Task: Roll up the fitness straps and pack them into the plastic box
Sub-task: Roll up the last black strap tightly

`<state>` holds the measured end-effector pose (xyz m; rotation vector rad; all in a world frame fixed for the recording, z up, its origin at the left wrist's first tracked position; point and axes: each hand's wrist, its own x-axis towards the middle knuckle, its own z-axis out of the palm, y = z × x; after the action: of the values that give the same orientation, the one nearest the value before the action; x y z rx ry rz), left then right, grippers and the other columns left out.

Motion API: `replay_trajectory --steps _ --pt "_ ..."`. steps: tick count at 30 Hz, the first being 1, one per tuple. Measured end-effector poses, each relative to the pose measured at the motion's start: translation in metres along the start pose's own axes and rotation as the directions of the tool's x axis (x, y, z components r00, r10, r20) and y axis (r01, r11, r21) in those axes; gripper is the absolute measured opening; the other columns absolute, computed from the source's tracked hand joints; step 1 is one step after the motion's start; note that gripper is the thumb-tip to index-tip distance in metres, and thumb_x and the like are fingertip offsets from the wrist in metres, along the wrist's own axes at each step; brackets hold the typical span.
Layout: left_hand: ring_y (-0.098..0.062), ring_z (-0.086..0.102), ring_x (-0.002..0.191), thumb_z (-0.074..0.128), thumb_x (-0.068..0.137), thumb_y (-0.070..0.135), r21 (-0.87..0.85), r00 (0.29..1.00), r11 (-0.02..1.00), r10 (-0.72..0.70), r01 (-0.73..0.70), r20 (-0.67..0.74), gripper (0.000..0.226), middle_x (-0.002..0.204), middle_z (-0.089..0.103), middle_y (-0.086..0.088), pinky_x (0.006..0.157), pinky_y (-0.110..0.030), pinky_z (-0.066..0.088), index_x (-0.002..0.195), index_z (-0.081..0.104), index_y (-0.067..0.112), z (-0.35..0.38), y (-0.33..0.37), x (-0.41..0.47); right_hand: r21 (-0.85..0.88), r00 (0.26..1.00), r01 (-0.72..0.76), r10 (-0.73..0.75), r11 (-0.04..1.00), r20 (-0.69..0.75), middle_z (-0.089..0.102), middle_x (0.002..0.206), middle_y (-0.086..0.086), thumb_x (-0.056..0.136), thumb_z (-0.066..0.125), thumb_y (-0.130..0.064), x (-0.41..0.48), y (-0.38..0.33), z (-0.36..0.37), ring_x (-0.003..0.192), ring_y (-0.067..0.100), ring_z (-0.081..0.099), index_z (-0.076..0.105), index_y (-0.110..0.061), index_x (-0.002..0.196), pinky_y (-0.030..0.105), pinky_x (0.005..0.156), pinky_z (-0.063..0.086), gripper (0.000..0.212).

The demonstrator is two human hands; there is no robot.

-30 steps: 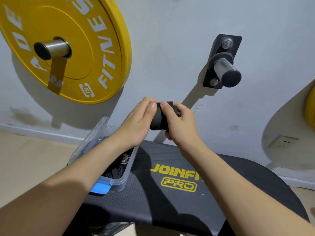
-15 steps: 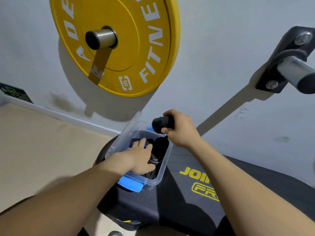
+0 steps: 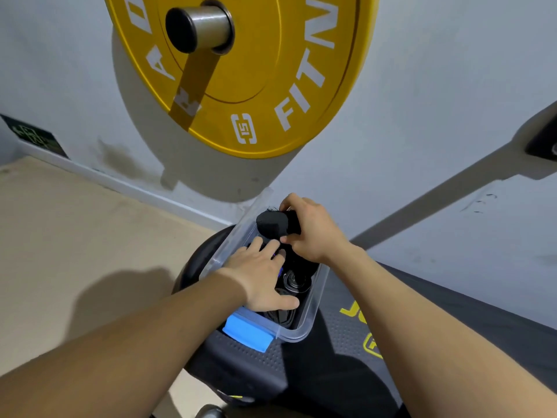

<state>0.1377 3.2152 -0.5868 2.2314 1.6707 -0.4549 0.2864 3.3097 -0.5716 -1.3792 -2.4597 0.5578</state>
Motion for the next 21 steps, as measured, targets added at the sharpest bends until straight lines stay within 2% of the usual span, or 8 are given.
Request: replay_trajectory --steps 3,6,11,14,16,17,19,21 --pt "-0.035 0.025 0.143 0.053 0.092 0.075 -0.062 0.999 0.998 0.001 0.001 0.037 0.088 0.16 0.035 0.002 0.114 -0.049 0.038 0.158 0.038 0.02 0.001 0.003 0.005 -0.07 0.998 0.03 -0.026 0.997 0.065 0.055 0.109 0.005 0.077 0.086 -0.016 0.001 0.004 -0.005 0.098 0.034 0.061 0.057 -0.023 0.121 0.044 0.083 0.053 0.053" --pt "-0.038 0.021 0.147 0.058 0.094 0.063 -0.126 0.996 0.992 0.003 0.008 0.088 0.077 0.156 0.039 0.004 0.119 -0.05 0.035 0.157 0.038 0.023 -0.002 0.005 0.008 -0.174 0.99 0.084 -0.062 0.981 0.129 0.052 0.107 0.006 0.08 0.081 -0.018 0.003 0.0 -0.007 0.096 0.035 0.063 0.062 -0.025 0.13 0.044 0.084 0.055 0.053" --pt "-0.041 0.007 0.156 0.052 0.101 0.058 -0.135 0.986 0.991 0.017 0.005 0.164 0.073 0.165 0.034 0.003 0.123 -0.051 0.027 0.162 0.032 0.024 -0.002 0.003 0.007 -0.395 0.97 0.185 -0.102 0.9 0.222 0.049 0.124 0.01 0.087 0.077 -0.022 0.01 -0.014 0.0 0.108 0.036 0.06 0.058 -0.028 0.146 0.042 0.086 0.054 0.062" --pt "-0.038 0.017 0.148 0.05 0.103 0.06 -0.106 0.982 0.994 0.002 0.018 0.191 0.049 0.142 0.046 -0.001 0.115 -0.049 0.033 0.13 0.05 0.019 -0.004 0.004 0.006 -0.483 0.935 0.31 -0.173 0.819 0.308 0.043 0.132 0.01 0.093 0.073 -0.028 0.012 -0.029 0.013 0.111 0.034 0.048 0.057 -0.027 0.145 0.038 0.089 0.049 0.054" --pt "-0.035 0.024 0.14 0.048 0.104 0.061 -0.059 0.982 0.998 -0.006 0.018 0.19 0.046 0.128 0.048 -0.001 0.108 -0.047 0.036 0.118 0.053 0.018 -0.005 0.005 0.005 -0.504 0.922 0.35 -0.195 0.789 0.335 0.048 0.133 0.009 0.098 0.063 -0.026 0.015 -0.036 0.021 0.107 0.029 0.045 0.06 -0.024 0.14 0.033 0.09 0.037 0.042" --pt "-0.035 0.025 0.138 0.047 0.104 0.062 -0.052 0.982 0.999 -0.007 0.017 0.189 0.048 0.128 0.048 -0.001 0.108 -0.048 0.037 0.122 0.054 0.018 -0.004 0.005 0.004 -0.484 0.918 0.358 -0.205 0.798 0.34 0.054 0.131 0.008 0.098 0.063 -0.025 0.016 -0.036 0.023 0.103 0.025 0.044 0.06 -0.023 0.137 0.032 0.089 0.033 0.04" --pt "-0.038 0.022 0.143 0.046 0.104 0.064 -0.067 0.983 0.998 0.005 0.007 0.181 0.061 0.144 0.047 -0.001 0.114 -0.051 0.034 0.146 0.047 0.019 -0.002 0.005 0.002 -0.405 0.915 0.356 -0.227 0.842 0.333 0.06 0.126 0.007 0.091 0.071 -0.025 0.016 -0.03 0.017 0.1 0.022 0.047 0.06 -0.022 0.136 0.029 0.084 0.029 0.047" --pt "-0.041 0.014 0.153 0.046 0.105 0.064 -0.077 0.984 0.997 0.024 -0.01 0.177 0.073 0.164 0.035 0.001 0.121 -0.054 0.029 0.163 0.031 0.023 -0.003 0.004 0.0 -0.273 0.94 0.287 -0.216 0.918 0.264 0.059 0.13 0.011 0.084 0.078 -0.019 0.011 -0.019 0.007 0.111 0.03 0.059 0.059 -0.019 0.141 0.029 0.086 0.039 0.06"
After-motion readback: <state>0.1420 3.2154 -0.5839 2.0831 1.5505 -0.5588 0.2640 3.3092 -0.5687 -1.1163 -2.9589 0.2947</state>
